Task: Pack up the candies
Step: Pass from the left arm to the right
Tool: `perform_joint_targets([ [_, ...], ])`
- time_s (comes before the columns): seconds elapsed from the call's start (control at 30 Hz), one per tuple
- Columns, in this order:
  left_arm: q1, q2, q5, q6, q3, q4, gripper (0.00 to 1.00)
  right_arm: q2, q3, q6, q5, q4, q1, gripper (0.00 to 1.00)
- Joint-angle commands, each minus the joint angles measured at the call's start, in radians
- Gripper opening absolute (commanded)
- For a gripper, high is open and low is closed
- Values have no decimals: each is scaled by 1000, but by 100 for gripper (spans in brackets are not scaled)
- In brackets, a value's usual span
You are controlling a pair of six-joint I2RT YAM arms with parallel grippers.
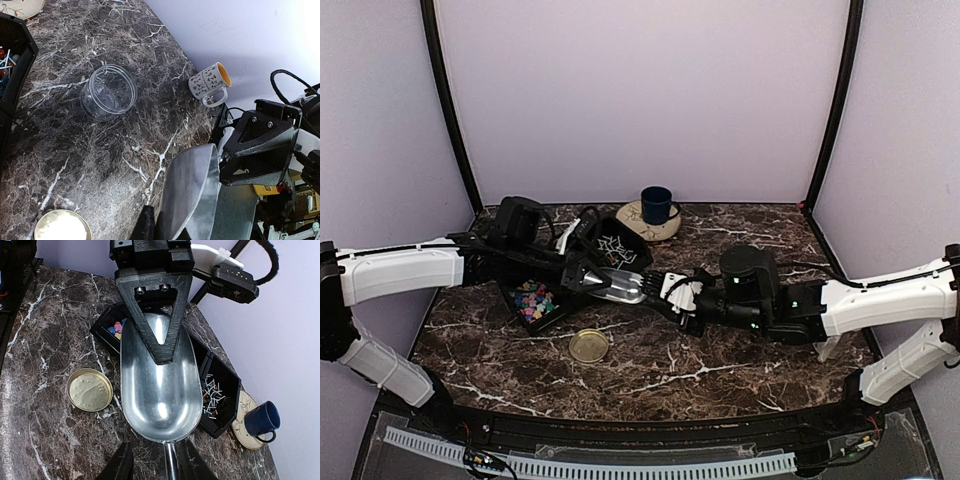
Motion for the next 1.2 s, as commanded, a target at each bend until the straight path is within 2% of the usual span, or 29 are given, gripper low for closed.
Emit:
perform_joint_targets([
  [0.0, -2, -66, 44, 30, 24, 27, 0, -2, -11, 20, 39, -64, -4, 34],
  [0.17, -1, -74, 19, 62, 33, -9, 0, -42, -32, 21, 26, -59, -12, 49],
  [0.47, 0, -59, 31, 60, 34, -12, 0, -89, -55, 19, -26, -25, -25, 52],
  [0.63, -1, -42, 33, 45, 32, 0, 0, -30, -12, 20, -20, -35, -25, 50],
  [0.73, -2, -33, 55, 25, 24, 21, 0, -6, 4, 18, 2, -15, -25, 45],
  [0.83, -2, -31, 73, 11, 13, 42, 0, 1, 7, 11, -3, 11, -24, 40],
  [1.17, -1, -29, 90, 2, -4, 56, 0, 7, 11, -2, -21, 44, -25, 32],
])
